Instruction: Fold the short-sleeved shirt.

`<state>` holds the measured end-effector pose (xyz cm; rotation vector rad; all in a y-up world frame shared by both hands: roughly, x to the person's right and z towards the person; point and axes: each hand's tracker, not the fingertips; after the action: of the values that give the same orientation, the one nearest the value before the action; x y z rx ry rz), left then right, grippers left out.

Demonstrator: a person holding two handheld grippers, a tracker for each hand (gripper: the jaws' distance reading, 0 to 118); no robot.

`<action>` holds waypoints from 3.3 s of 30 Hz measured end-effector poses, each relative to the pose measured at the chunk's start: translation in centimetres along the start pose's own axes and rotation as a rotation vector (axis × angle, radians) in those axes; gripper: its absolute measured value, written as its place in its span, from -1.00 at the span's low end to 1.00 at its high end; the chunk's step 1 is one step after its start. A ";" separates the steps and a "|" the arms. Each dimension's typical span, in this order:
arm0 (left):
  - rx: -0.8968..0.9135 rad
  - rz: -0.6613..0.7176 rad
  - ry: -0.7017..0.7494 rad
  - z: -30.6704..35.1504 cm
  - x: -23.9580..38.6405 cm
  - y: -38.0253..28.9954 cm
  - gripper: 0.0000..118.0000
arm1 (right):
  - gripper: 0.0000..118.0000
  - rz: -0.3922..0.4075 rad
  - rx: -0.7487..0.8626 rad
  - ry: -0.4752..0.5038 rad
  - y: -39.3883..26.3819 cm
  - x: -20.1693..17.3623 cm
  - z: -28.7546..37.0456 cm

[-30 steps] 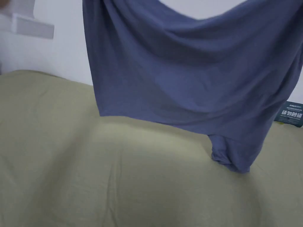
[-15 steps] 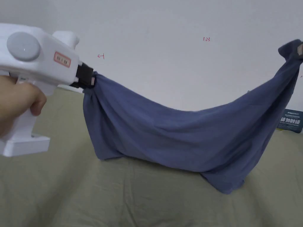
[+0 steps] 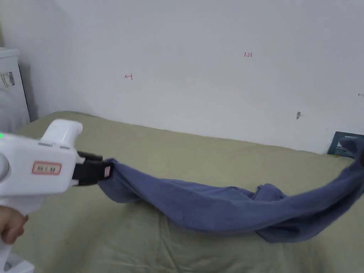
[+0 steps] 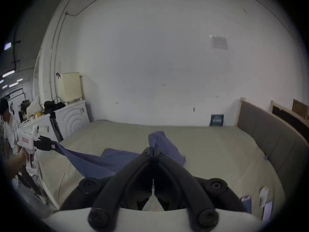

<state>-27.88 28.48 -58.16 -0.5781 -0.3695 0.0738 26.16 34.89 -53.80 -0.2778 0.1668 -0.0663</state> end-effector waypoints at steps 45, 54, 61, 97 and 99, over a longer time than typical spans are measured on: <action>0.073 0.046 0.239 6.8 18.3 -20.4 -1.00 | -0.97 0.030 -0.186 -0.155 -21.1 -10.3 13.0; -0.027 0.173 0.267 7.4 19.5 -27.3 -1.00 | -0.97 -0.088 -0.283 -0.118 -26.6 -11.9 15.8; -0.065 0.304 0.426 3.7 12.0 -24.0 0.14 | -0.97 -0.087 -0.269 -0.128 -25.3 -10.1 14.0; -0.177 0.444 0.431 -7.2 3.2 -21.9 -0.90 | -0.91 -0.001 -0.524 -0.207 -28.5 -1.3 0.8; -0.179 0.434 0.430 -7.1 3.3 -21.8 -0.90 | -0.91 0.010 -0.517 -0.209 -27.7 -1.2 1.1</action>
<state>-23.04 7.08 -50.67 -0.8242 0.1740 0.3301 24.00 8.66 -44.89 -0.7961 -0.0262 0.0176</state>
